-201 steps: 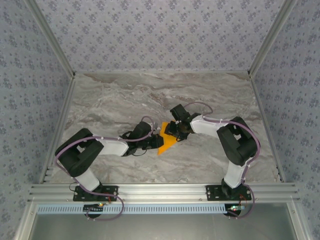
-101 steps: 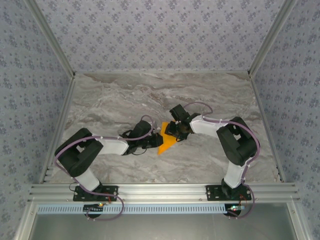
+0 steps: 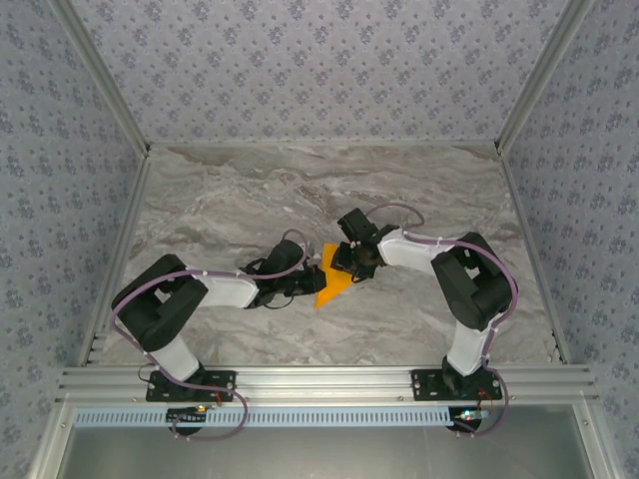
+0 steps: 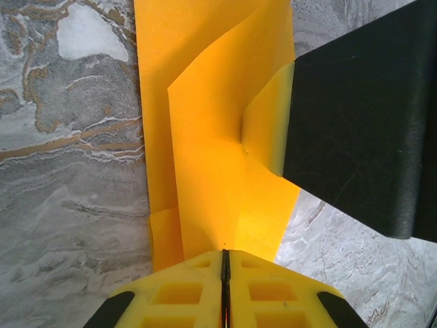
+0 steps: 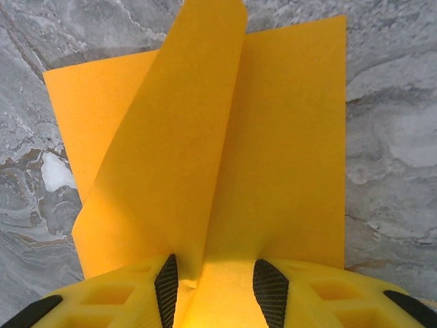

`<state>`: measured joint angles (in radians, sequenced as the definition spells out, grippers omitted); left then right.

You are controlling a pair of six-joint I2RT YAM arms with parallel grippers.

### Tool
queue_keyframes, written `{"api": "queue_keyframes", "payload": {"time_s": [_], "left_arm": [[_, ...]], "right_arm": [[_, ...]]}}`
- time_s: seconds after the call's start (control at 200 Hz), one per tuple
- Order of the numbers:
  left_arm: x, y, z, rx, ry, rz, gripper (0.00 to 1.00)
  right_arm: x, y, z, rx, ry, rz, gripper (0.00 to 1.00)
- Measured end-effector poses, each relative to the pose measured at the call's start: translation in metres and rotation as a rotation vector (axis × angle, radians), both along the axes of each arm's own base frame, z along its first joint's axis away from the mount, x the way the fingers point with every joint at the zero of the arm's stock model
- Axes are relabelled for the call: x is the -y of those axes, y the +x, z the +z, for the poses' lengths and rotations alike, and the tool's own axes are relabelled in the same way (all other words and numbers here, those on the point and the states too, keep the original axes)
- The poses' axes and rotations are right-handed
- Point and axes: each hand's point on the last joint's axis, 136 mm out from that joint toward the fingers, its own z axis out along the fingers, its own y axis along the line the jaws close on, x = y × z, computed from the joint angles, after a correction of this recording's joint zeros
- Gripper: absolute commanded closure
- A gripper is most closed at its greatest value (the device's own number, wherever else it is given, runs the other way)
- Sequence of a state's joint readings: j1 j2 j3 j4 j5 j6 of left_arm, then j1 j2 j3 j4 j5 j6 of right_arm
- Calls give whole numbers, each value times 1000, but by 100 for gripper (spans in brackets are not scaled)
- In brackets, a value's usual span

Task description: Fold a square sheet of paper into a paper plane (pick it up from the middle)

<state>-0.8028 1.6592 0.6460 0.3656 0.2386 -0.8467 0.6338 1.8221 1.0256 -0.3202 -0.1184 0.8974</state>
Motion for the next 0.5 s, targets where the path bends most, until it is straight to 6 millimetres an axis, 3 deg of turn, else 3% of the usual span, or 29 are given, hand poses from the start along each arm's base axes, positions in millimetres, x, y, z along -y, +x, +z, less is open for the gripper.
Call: {"api": "queue_keyframes", "payload": {"time_s": [0.5], "left_arm": [[-4, 1, -4, -1, 24, 17, 90]], "right_arm": [[-3, 0, -1, -12, -23, 8, 49]]}}
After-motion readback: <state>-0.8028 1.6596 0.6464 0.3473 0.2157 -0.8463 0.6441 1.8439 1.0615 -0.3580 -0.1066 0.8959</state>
